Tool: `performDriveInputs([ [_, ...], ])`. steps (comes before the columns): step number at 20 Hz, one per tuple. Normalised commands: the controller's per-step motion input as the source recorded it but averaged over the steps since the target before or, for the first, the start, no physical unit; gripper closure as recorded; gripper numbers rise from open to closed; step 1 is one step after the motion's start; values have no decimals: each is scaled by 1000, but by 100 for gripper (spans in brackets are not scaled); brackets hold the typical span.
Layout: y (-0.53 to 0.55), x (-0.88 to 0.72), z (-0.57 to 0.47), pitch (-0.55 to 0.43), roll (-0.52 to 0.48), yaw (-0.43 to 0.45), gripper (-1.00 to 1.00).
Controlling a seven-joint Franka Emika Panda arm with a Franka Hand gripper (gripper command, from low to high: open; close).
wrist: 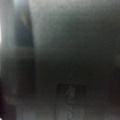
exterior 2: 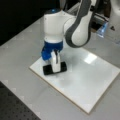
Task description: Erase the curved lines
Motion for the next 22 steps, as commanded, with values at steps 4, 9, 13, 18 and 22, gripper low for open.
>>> performDriveInputs([
  [4,-169,159,-275,181,51,19,100],
  [9,-169,159,-275,181,51,19,100],
  [13,-169,159,-275,181,51,19,100],
  [18,-170,151,-257,420,-161,97,100],
  [22,-106,163,-163,557,-308,160,100],
])
